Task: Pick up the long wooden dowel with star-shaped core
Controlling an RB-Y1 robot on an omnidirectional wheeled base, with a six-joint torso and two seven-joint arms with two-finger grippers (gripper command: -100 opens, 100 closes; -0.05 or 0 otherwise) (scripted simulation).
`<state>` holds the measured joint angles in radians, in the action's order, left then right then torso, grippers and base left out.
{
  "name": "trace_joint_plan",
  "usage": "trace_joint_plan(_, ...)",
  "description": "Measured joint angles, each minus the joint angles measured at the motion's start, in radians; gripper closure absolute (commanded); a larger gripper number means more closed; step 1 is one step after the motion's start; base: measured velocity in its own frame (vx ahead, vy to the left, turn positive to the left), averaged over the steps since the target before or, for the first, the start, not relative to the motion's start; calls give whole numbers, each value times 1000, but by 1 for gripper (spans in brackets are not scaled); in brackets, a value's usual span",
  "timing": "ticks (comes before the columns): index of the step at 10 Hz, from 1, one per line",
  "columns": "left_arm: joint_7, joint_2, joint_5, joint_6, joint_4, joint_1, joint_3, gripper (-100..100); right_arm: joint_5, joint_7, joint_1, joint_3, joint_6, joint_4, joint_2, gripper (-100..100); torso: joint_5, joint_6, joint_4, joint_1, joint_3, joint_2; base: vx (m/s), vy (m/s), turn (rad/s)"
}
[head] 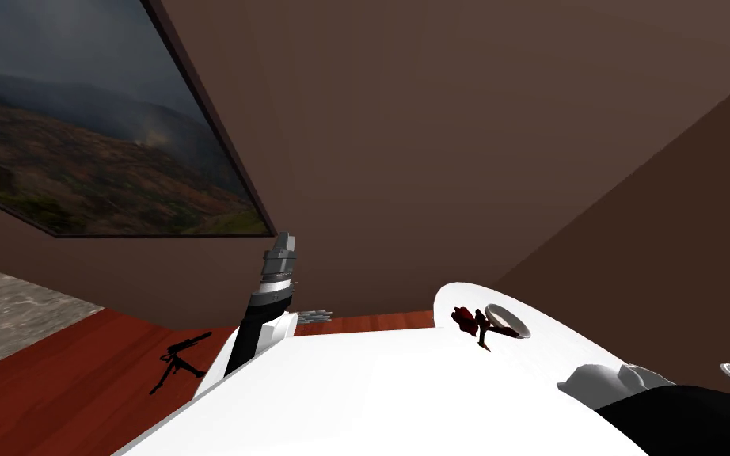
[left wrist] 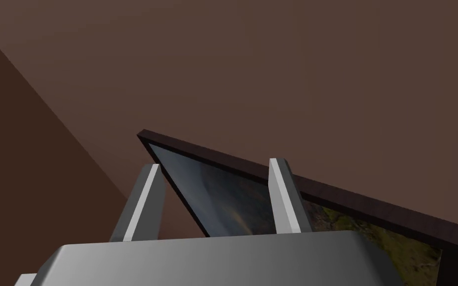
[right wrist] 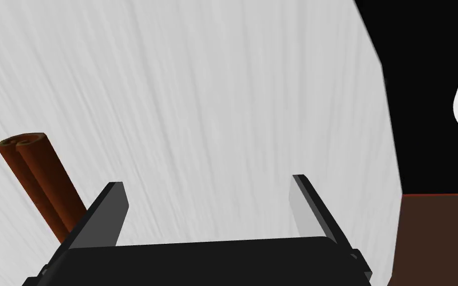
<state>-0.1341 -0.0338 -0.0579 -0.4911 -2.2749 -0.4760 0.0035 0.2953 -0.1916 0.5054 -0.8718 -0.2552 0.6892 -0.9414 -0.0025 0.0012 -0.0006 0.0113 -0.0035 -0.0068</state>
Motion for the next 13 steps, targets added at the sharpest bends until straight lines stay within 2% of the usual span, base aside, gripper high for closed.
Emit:
trace_joint_plan(1,0,0,0,0,0,0,0,0,1,6,-9,-6,2,6,-11,-100,0,1,0,-1,0,1,16,-175,222)
trace_joint_plan(2,0,0,0,0,0,0,0,0,4,18,-47,-18,-4,-18,-16,-100,0,0,0,3,1,1,-3,-194,263)
trace_joint_plan(4,0,0,0,0,0,0,0,0,3,47,-74,-34,23,42,-60,-100,-1,1,0,2,1,3,-2,-129,74)
trace_joint_plan(6,0,0,0,0,0,0,0,0,6,37,-93,-24,1,-3,-38,-100,1,2,0,-7,1,2,8,-38,33)
trace_joint_plan(7,0,0,0,0,0,0,0,0,9,30,-118,-21,-20,-48,-18,-100,1,1,0,-6,1,2,3,-38,35)
trace_joint_plan(8,0,0,0,0,0,0,0,0,10,28,-121,-20,-26,-54,-16,0,1,2,0,-7,1,3,1,-6,-4)
trace_joint_plan(9,0,0,0,0,0,0,0,0,10,28,-121,-20,-25,-53,-16,-100,2,2,0,-9,1,3,-71,-13,252)
trace_joint_plan(11,0,0,0,0,0,0,0,0,6,29,-134,-7,-24,-111,41,-100,1,2,2,-6,5,9,-97,-58,193)
trace_joint_plan(12,0,0,0,0,0,0,0,0,3,43,-131,-13,-4,-89,40,-100,1,2,2,-6,5,9,-95,-47,167)
trace_joint_plan(13,0,0,0,0,0,0,0,0,0,57,-132,-14,12,-91,54,-100,1,2,2,-6,5,9,-44,-22,38)
